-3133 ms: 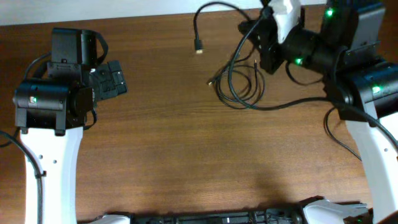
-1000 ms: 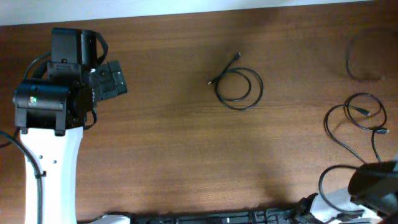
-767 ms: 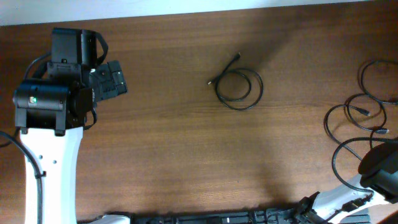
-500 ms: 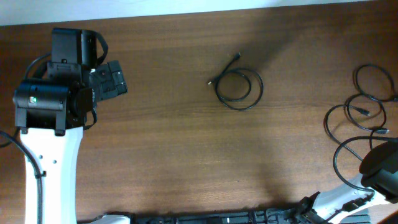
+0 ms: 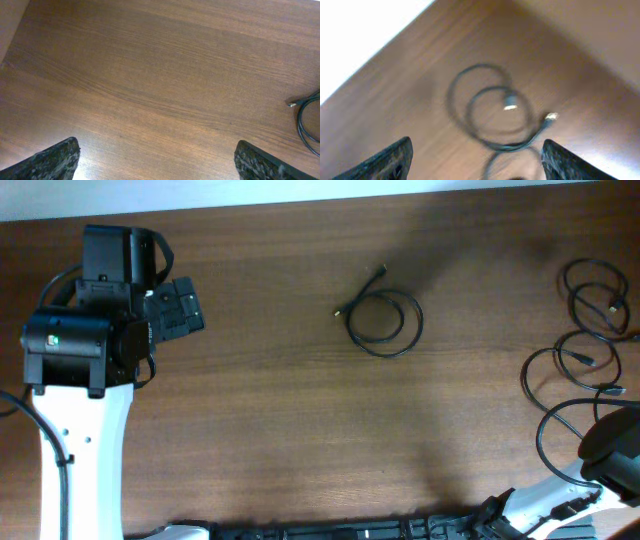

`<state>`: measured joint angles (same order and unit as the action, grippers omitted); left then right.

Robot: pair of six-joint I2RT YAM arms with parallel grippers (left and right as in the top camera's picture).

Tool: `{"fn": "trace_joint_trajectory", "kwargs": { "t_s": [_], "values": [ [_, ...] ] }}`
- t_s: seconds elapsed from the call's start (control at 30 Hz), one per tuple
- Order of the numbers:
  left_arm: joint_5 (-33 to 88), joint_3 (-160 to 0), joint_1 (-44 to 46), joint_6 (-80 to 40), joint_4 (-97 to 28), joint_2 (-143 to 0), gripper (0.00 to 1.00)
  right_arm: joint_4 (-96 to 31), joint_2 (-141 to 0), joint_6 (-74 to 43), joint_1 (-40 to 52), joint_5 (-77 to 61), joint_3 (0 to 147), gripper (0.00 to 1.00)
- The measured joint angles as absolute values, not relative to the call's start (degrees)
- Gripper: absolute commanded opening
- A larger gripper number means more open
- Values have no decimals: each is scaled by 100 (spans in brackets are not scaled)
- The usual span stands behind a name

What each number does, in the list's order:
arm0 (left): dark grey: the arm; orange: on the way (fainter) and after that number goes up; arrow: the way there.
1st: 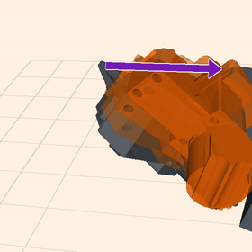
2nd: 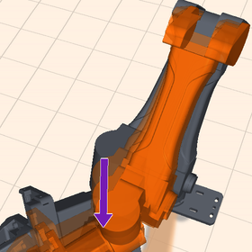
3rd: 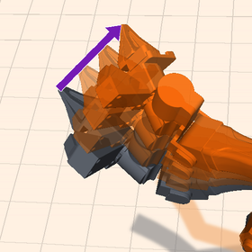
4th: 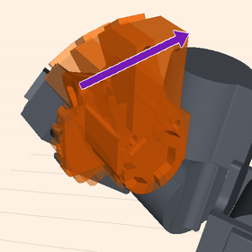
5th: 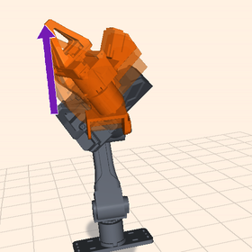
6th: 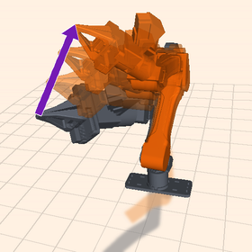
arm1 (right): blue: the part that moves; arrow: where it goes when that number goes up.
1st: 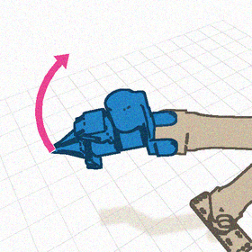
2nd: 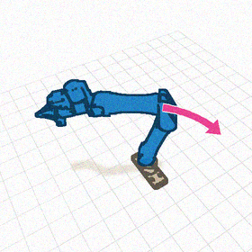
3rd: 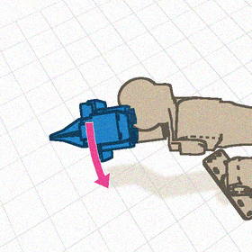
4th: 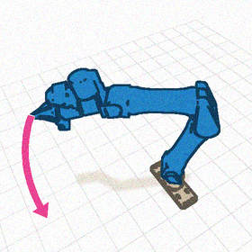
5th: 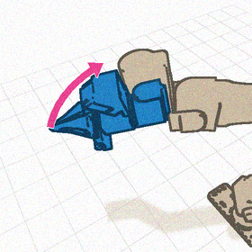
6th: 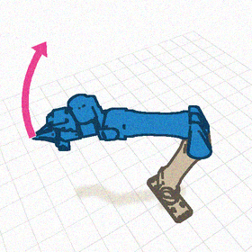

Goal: Untangle cables
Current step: 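Carry the cable rightward and release it at the right edge, then reach the right gripper to the last coiled cable and grasp it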

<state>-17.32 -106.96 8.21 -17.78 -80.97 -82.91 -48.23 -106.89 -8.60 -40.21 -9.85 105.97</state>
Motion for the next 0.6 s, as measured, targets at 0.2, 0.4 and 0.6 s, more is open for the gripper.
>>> {"fn": "trace_joint_trajectory", "kwargs": {
  "t_s": [0.2,0.4,0.6],
  "values": [
    [-1732,-10696,823,-1778,-8097,-8291,99,-5649,-10689,-873,-3061,-2305,10597,95],
    [-1732,-10696,821,-1778,-8099,-8291,99,-5994,-10886,-375,-1708,-2086,10586,98],
    [-1732,-10696,823,-1778,-8099,-8291,99,-6427,-11719,259,-1138,-2421,10556,98]
  ]
}}
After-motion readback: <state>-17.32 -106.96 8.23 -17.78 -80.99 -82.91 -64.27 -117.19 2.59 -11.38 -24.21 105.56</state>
